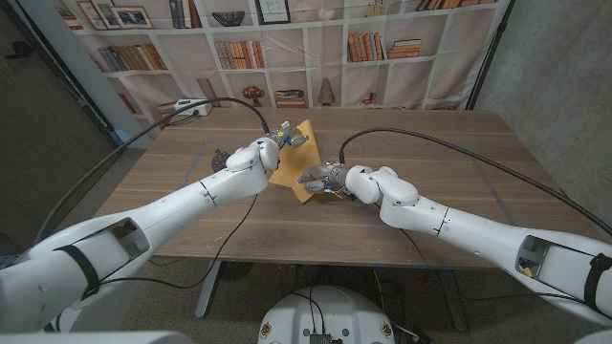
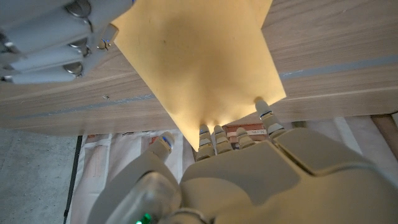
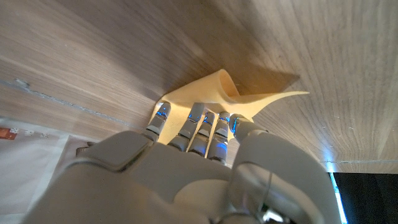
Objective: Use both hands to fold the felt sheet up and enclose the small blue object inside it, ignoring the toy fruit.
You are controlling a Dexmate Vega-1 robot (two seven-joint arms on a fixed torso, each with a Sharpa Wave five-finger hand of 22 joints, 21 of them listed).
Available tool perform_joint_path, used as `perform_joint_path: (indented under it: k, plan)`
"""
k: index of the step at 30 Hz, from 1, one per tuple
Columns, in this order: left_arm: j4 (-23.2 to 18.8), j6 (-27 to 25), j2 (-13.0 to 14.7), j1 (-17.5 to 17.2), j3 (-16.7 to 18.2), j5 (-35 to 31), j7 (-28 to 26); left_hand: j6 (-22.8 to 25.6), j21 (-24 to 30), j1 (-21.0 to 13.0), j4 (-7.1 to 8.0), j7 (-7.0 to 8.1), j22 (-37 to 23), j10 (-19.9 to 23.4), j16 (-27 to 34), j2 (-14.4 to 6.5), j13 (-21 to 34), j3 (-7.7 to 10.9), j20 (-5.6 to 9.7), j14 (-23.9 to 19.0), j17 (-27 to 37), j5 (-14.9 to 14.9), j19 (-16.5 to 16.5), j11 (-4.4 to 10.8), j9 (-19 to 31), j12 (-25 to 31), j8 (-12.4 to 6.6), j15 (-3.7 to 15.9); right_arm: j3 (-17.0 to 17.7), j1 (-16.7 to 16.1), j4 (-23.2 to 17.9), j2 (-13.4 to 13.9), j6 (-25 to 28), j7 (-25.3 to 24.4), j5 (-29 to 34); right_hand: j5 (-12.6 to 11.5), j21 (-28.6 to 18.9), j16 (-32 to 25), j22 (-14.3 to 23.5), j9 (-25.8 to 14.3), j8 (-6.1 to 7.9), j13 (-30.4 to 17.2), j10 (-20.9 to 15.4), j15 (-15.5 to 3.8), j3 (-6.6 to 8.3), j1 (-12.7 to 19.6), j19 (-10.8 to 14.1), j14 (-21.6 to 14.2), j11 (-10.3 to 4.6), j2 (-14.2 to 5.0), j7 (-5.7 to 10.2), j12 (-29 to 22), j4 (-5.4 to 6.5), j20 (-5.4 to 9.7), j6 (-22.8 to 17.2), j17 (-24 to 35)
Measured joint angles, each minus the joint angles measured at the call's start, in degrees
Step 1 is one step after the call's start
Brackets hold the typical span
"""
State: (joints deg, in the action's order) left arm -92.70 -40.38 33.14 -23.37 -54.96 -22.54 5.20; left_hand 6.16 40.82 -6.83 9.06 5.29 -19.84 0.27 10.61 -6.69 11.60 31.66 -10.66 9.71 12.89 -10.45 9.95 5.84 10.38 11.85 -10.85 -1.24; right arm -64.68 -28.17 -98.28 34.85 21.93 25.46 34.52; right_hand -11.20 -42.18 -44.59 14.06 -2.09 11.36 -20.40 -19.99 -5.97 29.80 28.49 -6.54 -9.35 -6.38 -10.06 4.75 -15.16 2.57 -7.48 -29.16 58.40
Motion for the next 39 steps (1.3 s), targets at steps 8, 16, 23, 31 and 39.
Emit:
perform_joint_path:
  k: [8, 16, 23, 31, 39]
  plan:
    - [16.24, 5.34, -4.03, 4.32, -3.6, 0.48, -0.04, 9.43, -0.98, 2.46, 0.36, -2.61, 2.54, 7.65, 0.77, 0.98, -0.41, 1.37, 0.01, -1.43, -2.21, 0.0, 0.0, -1.43, -0.1, 2.02, -2.05, -0.01, 0.72, -0.46, 0.0, 0.37, -2.03, -0.45, -0.57, 0.22, -0.21, 0.02, -0.28, 0.0, 0.03, 0.21, -0.01, 0.0, 0.0, 0.15, -0.01, 0.0, -0.01, 0.18, 0.0, -0.01, -0.47, 0.0, -0.01, 1.16]
    - [23.78, 10.1, -5.93, 6.96, -6.35, -0.49, 1.28, 9.14, -1.47, 3.99, 0.42, -0.29, 4.61, 9.1, 0.88, 1.58, -0.67, 1.43, 0.03, -2.89, -2.5, 0.0, 0.01, -1.33, -0.13, 1.79, -2.06, 0.83, 2.36, -1.51, 0.02, 0.77, -3.08, -1.11, -0.84, 0.84, -0.2, 0.03, -1.3, 0.0, 0.05, 0.41, -0.08, -0.18, -0.23, -0.13, -0.22, 0.19, -0.08, 0.93, 0.54, -0.02, -2.47, -0.2, -0.55, 0.15]
    - [25.67, 10.05, -6.2, 7.71, -7.92, -1.09, 2.0, 6.46, -1.85, 4.33, 0.49, 2.31, 5.77, 8.95, 0.88, 1.92, -0.72, 1.84, 0.24, -2.89, -2.5, 0.01, 0.21, -1.19, -0.1, 1.31, -1.24, 0.83, 3.61, -2.41, 0.56, 0.98, -4.24, -3.39, -1.28, 0.84, -0.1, 10.26, -3.21, -0.01, -0.71, 0.51, 2.32, 0.12, 2.57, -1.57, 0.82, 0.49, 2.33, 2.36, 0.6, 1.6, -5.36, -1.24, -0.64, 5.39]
    - [26.23, 8.89, -6.08, 7.83, -9.11, -1.52, 2.22, 2.03, -2.53, 4.93, 0.58, 6.73, 6.56, 5.21, 0.88, 1.92, -0.89, 2.23, 0.9, -3.19, -2.49, 0.01, 0.87, 2.17, -0.22, 0.86, -0.56, 0.53, 6.63, -4.34, 1.1, 1.5, -5.26, -7.25, -4.37, 0.84, 0.23, 17.41, -3.57, -8.6, -1.34, 2.01, 4.14, 2.63, 3.47, -2.81, 1.25, 2.92, 6.63, 3.42, 0.62, 3.52, -7.57, -1.04, -0.92, 6.52]
    - [26.24, 8.24, -5.71, 7.83, -9.67, -1.65, 2.22, -1.96, -2.74, 5.16, 0.58, 10.48, 7.02, 1.5, 0.87, 2.14, -1.3, 2.23, 4.41, -2.96, -2.5, 0.01, 4.36, 5.87, -0.21, 0.45, -0.07, 0.31, 12.23, -7.08, 0.74, 1.54, -7.99, -12.52, -11.45, 1.04, 0.22, 20.31, -3.54, -9.62, -1.66, 2.73, 9.07, 6.37, 2.8, -4.71, 2.26, 2.65, 6.4, 3.16, -1.89, 4.16, -8.49, -1.63, 3.94, -27.23]
